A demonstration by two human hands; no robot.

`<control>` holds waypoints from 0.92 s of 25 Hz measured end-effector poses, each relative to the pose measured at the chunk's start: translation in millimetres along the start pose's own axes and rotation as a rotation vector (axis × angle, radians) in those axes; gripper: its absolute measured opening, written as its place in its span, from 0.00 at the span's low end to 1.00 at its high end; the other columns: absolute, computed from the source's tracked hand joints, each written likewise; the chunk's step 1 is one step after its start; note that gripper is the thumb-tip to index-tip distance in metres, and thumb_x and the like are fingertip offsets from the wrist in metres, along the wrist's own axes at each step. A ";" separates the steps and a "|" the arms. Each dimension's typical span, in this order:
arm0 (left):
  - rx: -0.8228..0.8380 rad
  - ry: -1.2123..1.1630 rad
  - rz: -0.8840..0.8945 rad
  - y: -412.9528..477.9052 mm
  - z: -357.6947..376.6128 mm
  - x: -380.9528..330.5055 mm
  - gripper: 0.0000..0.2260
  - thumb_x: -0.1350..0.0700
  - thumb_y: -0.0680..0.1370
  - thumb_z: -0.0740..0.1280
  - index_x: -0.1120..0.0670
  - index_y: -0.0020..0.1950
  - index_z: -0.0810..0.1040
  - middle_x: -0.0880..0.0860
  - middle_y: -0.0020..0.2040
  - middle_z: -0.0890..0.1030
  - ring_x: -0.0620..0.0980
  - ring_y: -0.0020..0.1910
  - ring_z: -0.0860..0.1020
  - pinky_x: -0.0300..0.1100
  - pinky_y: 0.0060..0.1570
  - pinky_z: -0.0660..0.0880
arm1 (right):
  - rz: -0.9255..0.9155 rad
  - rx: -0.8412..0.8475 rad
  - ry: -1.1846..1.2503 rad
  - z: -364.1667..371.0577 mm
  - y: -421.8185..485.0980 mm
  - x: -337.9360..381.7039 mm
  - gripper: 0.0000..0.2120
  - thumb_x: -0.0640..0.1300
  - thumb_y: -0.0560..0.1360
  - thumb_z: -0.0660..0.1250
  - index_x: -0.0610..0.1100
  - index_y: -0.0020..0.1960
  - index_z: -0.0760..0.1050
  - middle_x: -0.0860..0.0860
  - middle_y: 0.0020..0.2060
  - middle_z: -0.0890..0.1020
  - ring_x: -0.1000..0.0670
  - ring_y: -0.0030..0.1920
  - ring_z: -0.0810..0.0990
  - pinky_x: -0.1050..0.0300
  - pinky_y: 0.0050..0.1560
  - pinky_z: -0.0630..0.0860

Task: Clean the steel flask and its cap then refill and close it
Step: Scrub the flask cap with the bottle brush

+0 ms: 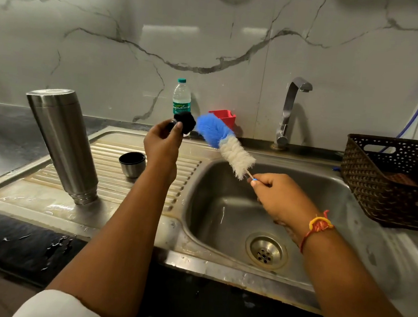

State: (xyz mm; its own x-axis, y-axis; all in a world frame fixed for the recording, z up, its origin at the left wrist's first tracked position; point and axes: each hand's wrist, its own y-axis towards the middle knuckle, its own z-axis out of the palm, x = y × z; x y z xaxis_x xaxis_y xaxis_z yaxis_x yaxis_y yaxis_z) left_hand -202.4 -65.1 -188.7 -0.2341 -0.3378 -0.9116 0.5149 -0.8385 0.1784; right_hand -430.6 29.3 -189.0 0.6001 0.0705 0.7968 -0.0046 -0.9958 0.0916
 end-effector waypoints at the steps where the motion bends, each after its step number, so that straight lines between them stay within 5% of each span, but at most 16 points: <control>1: -0.009 -0.177 -0.080 2.0 -2.2 -0.4 0.15 0.60 0.80 0.71 0.60 0.65 0.77 0.59 0.61 0.82 0.54 0.60 0.82 0.46 0.63 0.79 | 0.046 0.044 0.069 0.0 -2.4 0.4 0.11 0.45 0.82 0.61 0.45 0.54 0.81 0.46 0.35 0.76 0.50 0.32 0.71 0.56 0.33 0.68; 5: 0.066 -0.491 -0.259 1.2 -2.4 -1.5 0.16 0.61 0.81 0.69 0.66 0.66 0.74 0.63 0.58 0.82 0.55 0.56 0.84 0.43 0.55 0.82 | 0.245 0.271 0.429 0.7 -10.4 8.7 0.11 0.45 0.83 0.59 0.46 0.54 0.79 0.51 0.29 0.69 0.56 0.25 0.61 0.64 0.23 0.57; 8: 0.181 -0.363 -0.308 -3.7 4.8 2.2 0.11 0.61 0.81 0.68 0.65 0.61 0.77 0.62 0.53 0.83 0.53 0.51 0.84 0.42 0.52 0.82 | 0.265 0.302 0.535 0.8 -9.2 10.8 0.11 0.45 0.83 0.59 0.44 0.56 0.79 0.52 0.27 0.70 0.57 0.25 0.62 0.66 0.22 0.58; 12: 0.110 -0.353 -0.297 3.4 -1.7 1.0 0.09 0.61 0.81 0.67 0.64 0.59 0.77 0.64 0.56 0.82 0.57 0.57 0.83 0.48 0.61 0.80 | 0.272 0.382 0.587 -3.7 -13.0 11.6 0.11 0.45 0.83 0.59 0.43 0.57 0.79 0.52 0.27 0.69 0.57 0.25 0.61 0.67 0.21 0.57; 16: 0.199 -0.196 -0.303 -7.3 4.6 1.2 0.04 0.63 0.82 0.66 0.62 0.55 0.77 0.62 0.54 0.82 0.56 0.55 0.82 0.45 0.59 0.80 | 0.316 0.387 0.658 -1.8 -10.6 12.9 0.12 0.45 0.83 0.59 0.42 0.59 0.78 0.52 0.26 0.68 0.58 0.24 0.59 0.67 0.21 0.55; 23: 0.170 0.001 -0.159 -5.6 5.4 10.1 0.07 0.62 0.81 0.69 0.58 0.58 0.79 0.58 0.55 0.83 0.54 0.56 0.83 0.45 0.60 0.80 | 0.418 0.479 0.788 -3.3 -12.4 14.9 0.12 0.45 0.82 0.60 0.41 0.60 0.78 0.53 0.27 0.66 0.59 0.25 0.58 0.69 0.20 0.53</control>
State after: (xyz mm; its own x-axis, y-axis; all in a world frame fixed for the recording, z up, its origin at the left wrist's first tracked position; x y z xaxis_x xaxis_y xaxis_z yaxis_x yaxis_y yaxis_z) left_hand -212.1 -66.1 -196.9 -0.3002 -0.1950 -0.9337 0.3257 -0.9410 0.0918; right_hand -424.2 42.9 -176.4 -0.0763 -0.4427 0.8934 0.3322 -0.8561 -0.3959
